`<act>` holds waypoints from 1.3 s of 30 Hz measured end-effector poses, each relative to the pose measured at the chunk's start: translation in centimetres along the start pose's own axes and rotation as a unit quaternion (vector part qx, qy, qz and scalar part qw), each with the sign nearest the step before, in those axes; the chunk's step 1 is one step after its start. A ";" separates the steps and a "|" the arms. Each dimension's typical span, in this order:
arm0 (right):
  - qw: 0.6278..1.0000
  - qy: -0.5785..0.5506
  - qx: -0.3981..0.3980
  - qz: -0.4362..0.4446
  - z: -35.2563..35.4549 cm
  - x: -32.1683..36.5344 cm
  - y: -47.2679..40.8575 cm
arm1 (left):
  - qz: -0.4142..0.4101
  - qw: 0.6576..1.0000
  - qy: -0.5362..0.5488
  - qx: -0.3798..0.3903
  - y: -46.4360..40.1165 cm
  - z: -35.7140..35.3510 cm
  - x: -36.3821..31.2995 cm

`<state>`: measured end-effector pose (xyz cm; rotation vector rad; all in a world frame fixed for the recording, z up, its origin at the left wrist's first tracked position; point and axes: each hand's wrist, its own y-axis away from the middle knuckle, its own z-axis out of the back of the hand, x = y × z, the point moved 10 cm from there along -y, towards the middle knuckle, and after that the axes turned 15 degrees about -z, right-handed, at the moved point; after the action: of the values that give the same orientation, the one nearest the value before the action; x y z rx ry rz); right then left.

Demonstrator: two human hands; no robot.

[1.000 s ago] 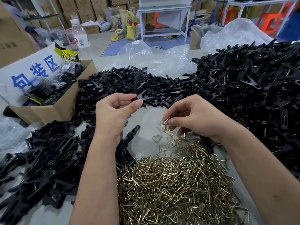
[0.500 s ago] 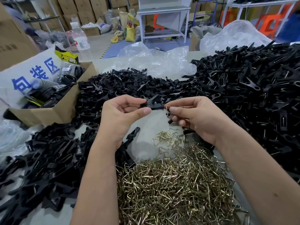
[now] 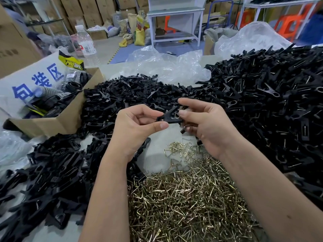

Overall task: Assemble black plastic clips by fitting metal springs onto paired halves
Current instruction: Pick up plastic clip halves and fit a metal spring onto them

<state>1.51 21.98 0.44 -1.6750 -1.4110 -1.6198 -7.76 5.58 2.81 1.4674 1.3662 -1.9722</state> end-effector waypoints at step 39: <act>0.930 -0.141 0.285 -0.186 -5.2 -3.0 2.1 | -0.035 0.996 0.078 0.016 -0.2 -0.3 -1.1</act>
<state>1.33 15.65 -0.34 -1.3758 -2.1935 -0.9855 -7.22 5.63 3.89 1.6405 1.4748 -1.9658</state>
